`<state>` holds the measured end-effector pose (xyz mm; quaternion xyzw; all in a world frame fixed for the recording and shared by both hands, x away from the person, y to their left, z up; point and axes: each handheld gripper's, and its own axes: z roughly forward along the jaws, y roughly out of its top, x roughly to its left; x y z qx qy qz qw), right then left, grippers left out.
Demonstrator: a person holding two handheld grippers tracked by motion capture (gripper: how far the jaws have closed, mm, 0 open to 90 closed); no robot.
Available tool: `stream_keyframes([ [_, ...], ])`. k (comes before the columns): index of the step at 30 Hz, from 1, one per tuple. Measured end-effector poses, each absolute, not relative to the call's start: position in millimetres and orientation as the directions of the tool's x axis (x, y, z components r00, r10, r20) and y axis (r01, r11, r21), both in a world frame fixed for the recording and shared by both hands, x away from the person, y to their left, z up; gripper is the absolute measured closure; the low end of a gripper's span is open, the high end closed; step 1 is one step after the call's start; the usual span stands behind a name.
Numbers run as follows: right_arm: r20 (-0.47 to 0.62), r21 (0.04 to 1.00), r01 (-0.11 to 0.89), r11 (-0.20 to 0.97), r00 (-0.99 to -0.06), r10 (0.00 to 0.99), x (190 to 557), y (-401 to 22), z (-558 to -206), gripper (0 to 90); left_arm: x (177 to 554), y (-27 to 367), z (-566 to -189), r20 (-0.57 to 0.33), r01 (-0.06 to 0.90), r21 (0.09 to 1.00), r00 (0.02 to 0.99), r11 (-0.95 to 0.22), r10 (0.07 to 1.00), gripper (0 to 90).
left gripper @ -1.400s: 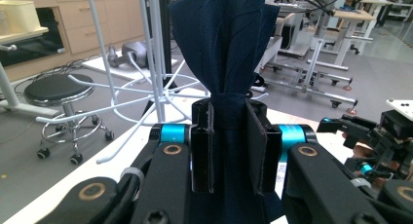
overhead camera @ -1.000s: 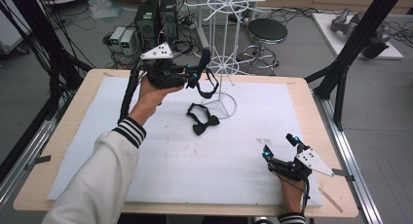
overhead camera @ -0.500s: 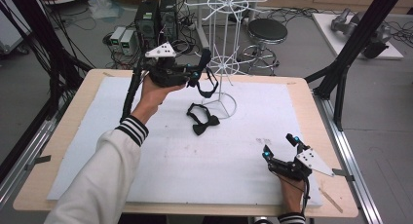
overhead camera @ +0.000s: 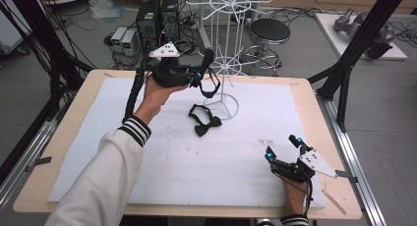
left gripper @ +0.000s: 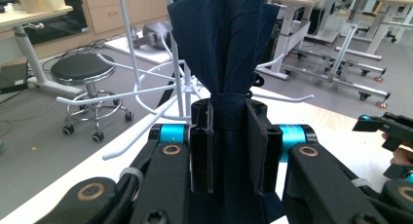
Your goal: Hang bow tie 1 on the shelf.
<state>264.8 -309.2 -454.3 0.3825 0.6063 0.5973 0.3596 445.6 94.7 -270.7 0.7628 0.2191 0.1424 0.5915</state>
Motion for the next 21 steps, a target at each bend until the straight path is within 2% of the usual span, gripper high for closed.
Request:
stream_keyframes([
  [16,0.024,0.999,0.037,-0.008,-0.449,0.893,264.4,-309.0,-454.3,6.2,449.4,91.0,-264.9,-0.053,0.189,0.959,0.850,-0.210,0.523,72.4],
  [19,0.023,0.999,0.036,-0.008,-0.448,0.894,264.7,-309.2,-454.3,6.2,449.8,90.7,-265.2,-0.060,0.202,0.956,0.845,-0.212,0.532,68.4],
  [21,0.025,0.999,0.036,-0.010,-0.448,0.894,264.6,-308.8,-454.4,6.2,449.5,90.8,-264.7,-0.065,0.207,0.956,0.839,-0.206,0.540,61.9],
])
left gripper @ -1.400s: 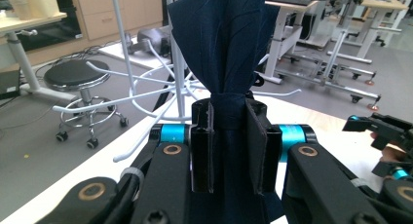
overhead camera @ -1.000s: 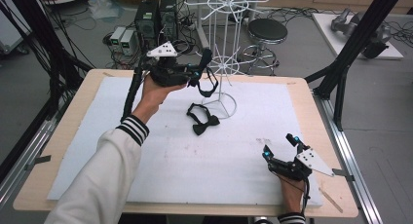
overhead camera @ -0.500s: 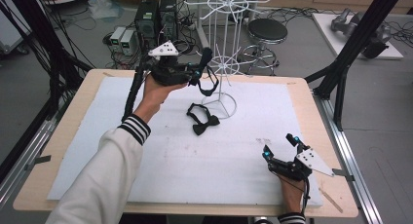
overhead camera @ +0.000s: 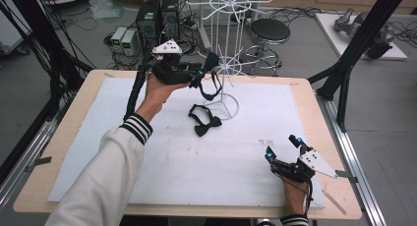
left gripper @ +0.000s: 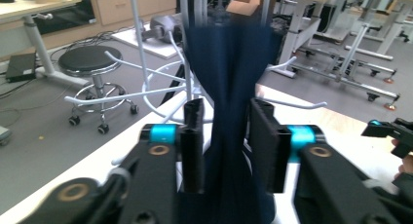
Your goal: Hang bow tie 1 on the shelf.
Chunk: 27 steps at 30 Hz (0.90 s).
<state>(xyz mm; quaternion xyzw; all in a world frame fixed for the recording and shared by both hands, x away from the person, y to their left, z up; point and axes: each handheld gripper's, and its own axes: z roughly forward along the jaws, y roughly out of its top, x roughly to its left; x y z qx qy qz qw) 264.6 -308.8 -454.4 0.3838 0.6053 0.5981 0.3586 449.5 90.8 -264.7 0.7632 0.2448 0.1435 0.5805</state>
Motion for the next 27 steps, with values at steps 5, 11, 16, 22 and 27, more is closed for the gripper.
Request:
stream_keyframes([
  [5,0.020,0.999,0.031,-0.007,-0.448,0.894,265,-309,-454,6.2,448,93,-262,-0.053,0.192,0.961,0.837,-0.201,0.545,49.8],
  [11,0.021,0.999,0.032,-0.007,-0.448,0.894,265,-309,-454,6.2,445,96,-261,-0.059,0.179,0.968,0.843,-0.176,0.535,25.8],
  [16,0.025,0.999,0.037,-0.010,-0.448,0.894,265,-310,-454,6.2,436,107,-262,-0.013,0.145,0.969,0.841,-0.202,0.541,17.6],
  [22,0.025,0.999,0.037,-0.010,-0.445,0.895,265,-310,-454,6.2,423,127,-260,-0.003,0.115,0.978,0.845,-0.177,0.535,17.6],
  [27,0.028,0.999,0.044,-0.010,-0.444,0.896,265,-310,-454,6.2,410,145,-262,0.027,0.080,0.981,0.844,-0.175,0.535,17.6],
])
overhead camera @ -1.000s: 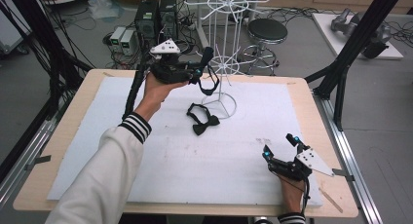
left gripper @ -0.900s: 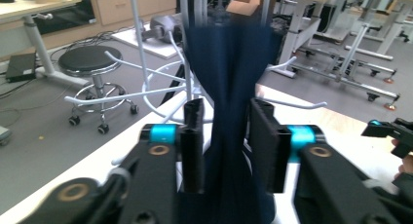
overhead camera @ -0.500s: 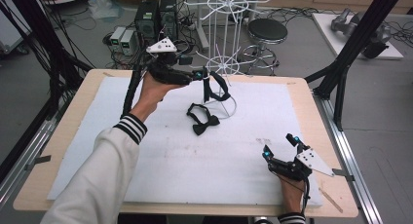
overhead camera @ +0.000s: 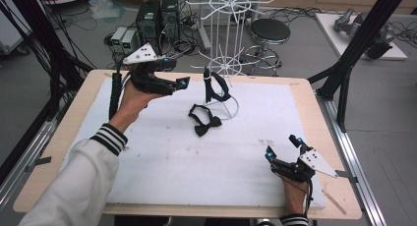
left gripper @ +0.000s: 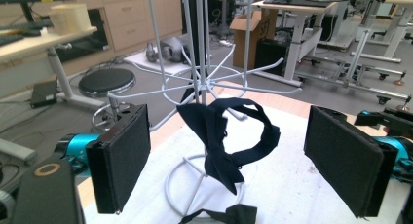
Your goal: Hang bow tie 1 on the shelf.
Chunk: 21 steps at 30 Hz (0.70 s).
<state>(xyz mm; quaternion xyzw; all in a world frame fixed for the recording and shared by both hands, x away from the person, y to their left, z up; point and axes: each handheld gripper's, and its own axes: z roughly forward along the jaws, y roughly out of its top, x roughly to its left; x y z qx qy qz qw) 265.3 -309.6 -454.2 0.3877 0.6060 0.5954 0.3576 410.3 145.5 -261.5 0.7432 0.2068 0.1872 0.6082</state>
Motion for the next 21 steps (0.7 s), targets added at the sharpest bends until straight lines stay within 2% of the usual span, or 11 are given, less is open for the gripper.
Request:
stream_keyframes([
  [11,0.022,0.999,0.041,-0.004,-0.445,0.895,266,-309,-454,6.2,380,215,-282,0.004,0.076,0.992,0.794,-0.105,0.607,17.6],
  [21,0.018,0.999,0.042,0.000,-0.442,0.897,265,-309,-454,6.2,353,247,-309,0.005,0.071,0.993,0.762,-0.091,0.648,17.6],
])
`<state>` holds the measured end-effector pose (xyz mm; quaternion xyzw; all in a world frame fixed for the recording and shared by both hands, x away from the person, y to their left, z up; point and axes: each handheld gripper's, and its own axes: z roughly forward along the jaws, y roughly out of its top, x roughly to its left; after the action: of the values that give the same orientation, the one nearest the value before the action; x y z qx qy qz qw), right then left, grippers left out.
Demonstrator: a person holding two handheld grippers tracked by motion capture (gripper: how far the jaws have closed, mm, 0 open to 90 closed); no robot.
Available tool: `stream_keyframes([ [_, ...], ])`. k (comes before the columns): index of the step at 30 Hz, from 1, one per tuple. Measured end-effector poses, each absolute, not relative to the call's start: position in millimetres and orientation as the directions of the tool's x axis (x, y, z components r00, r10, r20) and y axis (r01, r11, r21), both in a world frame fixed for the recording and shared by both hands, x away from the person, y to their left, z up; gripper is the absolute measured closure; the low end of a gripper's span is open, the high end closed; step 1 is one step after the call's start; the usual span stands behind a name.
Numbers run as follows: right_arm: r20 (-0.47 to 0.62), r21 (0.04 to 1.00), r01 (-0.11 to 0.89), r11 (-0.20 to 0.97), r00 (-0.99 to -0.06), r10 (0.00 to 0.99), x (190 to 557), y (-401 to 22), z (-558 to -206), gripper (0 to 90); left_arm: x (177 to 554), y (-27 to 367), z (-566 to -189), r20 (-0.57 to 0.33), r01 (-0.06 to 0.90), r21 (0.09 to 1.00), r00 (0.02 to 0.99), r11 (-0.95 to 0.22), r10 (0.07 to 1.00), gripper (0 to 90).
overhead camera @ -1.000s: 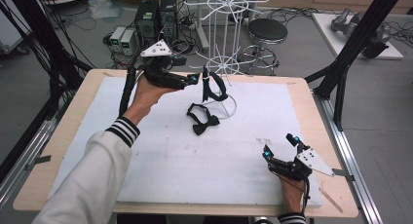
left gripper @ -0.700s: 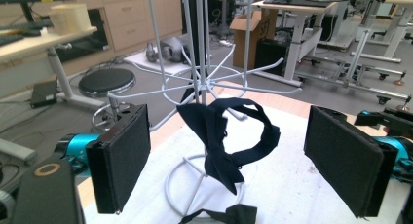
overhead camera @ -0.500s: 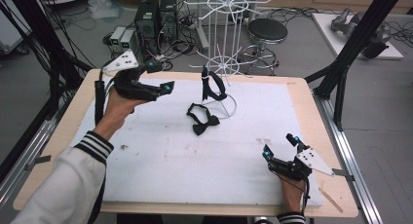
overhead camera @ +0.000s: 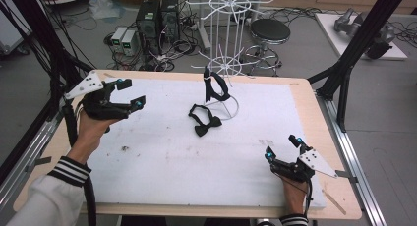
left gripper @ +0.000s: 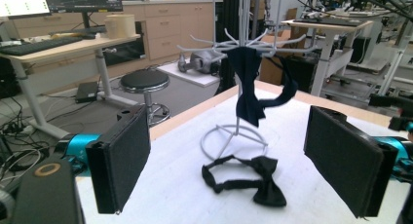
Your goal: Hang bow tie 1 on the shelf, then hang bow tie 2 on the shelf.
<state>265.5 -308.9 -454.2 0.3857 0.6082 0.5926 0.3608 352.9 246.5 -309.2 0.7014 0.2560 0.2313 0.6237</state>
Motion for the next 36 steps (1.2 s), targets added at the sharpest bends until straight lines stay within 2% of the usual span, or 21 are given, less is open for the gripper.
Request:
stream_keyframes([
  [8,0.023,0.999,0.046,-0.003,-0.443,0.896,265,-308,-454,6.2,328,266,-340,0.027,0.065,0.992,0.734,-0.111,0.679,17.6],
  [23,0.018,0.999,0.043,0.001,-0.441,0.897,265,-309,-454,6.2,299,288,-387,0.003,0.049,0.998,0.690,-0.050,0.724,17.6],
  [36,0.017,0.999,0.038,0.000,-0.440,0.898,265,-309,-454,6.2,297,285,-399,-0.002,0.037,0.999,0.691,-0.032,0.723,17.2],
])
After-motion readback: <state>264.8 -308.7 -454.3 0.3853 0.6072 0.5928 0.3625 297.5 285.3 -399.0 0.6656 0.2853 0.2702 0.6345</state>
